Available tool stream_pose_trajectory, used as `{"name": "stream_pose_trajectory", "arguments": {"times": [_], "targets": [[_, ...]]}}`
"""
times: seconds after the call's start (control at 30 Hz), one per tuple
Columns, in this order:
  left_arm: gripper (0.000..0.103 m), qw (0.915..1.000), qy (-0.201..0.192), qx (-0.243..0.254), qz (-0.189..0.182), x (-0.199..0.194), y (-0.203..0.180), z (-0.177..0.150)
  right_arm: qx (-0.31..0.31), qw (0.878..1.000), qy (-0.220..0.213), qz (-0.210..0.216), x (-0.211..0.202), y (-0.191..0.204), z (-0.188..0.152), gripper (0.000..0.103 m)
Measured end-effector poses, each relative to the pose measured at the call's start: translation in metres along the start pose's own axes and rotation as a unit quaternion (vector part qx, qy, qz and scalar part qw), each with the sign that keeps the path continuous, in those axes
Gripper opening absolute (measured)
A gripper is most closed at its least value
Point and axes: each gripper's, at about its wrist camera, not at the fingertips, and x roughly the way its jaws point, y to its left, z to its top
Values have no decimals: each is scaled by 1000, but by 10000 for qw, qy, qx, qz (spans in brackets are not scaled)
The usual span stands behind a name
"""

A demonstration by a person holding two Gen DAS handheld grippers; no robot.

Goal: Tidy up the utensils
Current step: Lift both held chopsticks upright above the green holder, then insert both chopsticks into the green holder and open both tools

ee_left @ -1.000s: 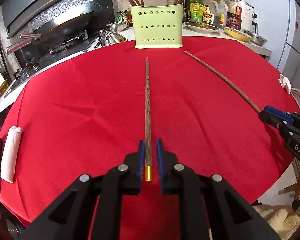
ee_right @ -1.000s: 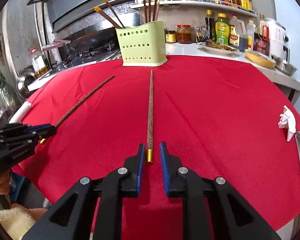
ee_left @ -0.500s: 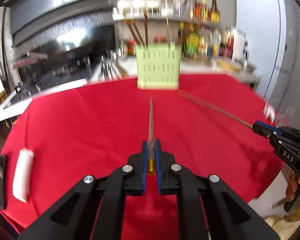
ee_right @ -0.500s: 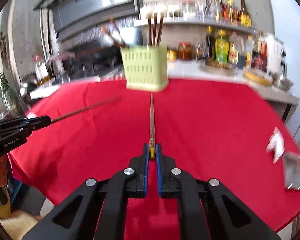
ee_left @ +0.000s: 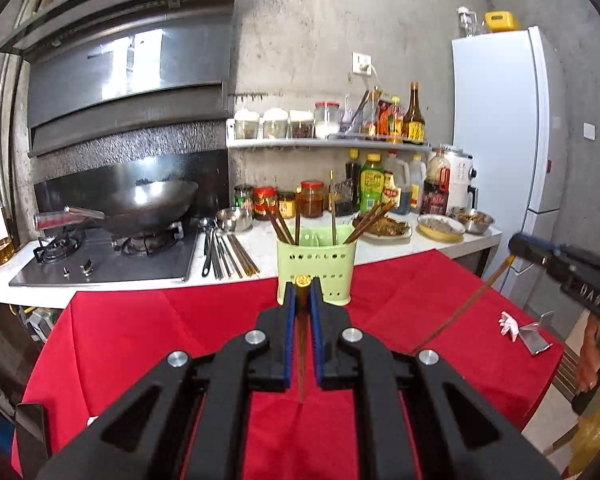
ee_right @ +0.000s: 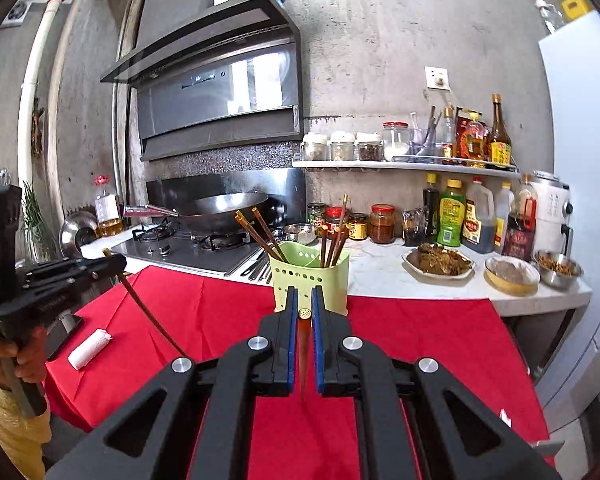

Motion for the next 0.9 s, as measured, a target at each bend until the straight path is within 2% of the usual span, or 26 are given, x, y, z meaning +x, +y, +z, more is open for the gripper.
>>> {"name": "stream_pose_trajectory", "arguments": {"times": [0.2,0.33,0.4,0.47,0.5,0.63,0.77,0.9], "targets": [[7,10000,-4,7,25,13,6,7,-65,9999,125,1,28,-1,15,8],[7,9989,467,24,71,33,7,1,-175,9995,247,-48,37,0,12,8],[7,9987,471,109,151,36,7,-4,-223,9995,220,-104,36,0,11,8],[7,9989,453,121,38,35,6,-2,-214,9996,166,-51,36,0,13,7],[7,9992,337,164,124,33,6,1,-312,9994,28,-162,34,2,16,7],[7,9998,-96,148,98,32,8,27,-286,9993,-187,121,41,3,44,7],[7,9984,-547,95,81,39,7,59,-319,9981,-477,217,56,5,71,7],[7,9944,-1043,125,-135,45,-2,102,-346,9931,-1099,219,64,4,113,7]]}}
